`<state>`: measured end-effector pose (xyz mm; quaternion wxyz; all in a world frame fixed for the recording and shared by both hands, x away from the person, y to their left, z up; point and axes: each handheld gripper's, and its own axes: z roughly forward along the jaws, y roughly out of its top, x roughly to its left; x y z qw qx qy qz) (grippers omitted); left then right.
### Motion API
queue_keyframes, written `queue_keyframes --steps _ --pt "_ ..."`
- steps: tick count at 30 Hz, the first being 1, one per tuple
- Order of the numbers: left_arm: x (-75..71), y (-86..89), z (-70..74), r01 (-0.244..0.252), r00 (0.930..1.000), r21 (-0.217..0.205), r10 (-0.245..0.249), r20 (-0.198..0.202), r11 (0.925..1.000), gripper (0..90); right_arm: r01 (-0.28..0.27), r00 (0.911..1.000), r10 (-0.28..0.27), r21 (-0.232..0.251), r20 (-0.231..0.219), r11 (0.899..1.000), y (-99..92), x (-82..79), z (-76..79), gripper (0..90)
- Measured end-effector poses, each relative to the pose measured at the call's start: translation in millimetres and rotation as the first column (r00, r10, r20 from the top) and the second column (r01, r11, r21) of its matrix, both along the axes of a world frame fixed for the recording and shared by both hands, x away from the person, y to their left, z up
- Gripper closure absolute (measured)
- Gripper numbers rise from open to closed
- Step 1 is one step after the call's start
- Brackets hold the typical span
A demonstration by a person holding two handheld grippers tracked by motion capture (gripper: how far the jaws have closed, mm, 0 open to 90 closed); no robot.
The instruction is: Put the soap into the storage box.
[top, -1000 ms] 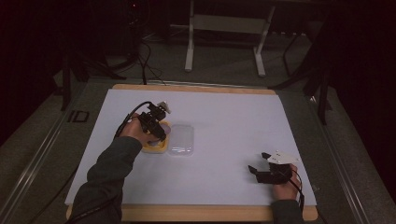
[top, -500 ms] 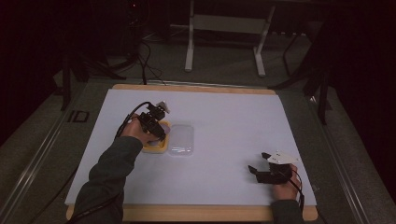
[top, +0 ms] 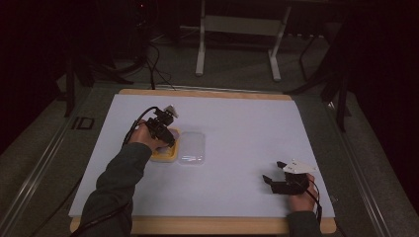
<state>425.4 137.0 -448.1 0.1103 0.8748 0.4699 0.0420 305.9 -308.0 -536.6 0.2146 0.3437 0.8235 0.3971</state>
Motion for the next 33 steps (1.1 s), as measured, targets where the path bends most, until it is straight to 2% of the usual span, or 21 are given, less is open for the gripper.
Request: queue_keyframes --steps 19,24,33 --pt "6.5 6.9 -14.3 -0.051 0.9987 -0.002 0.051 -0.011 0.9987 50.0 0.001 1.0 -0.001 -0.002 0.001 1.0 0.1 -0.1 0.0 20.0" --pt "8.4 9.5 -18.7 -0.075 0.9971 -0.02 0.075 -0.01 0.997 49.9 0.001 1.0 -0.001 -0.002 0.002 1.0 0.2 -0.1 -0.1 20.0" --pt "10.1 9.7 -24.7 -0.078 0.9967 -0.004 0.078 -0.023 0.9969 49.9 0.0 1.0 0.0 -0.004 0.003 1.0 0.2 -0.1 0.0 20.0"
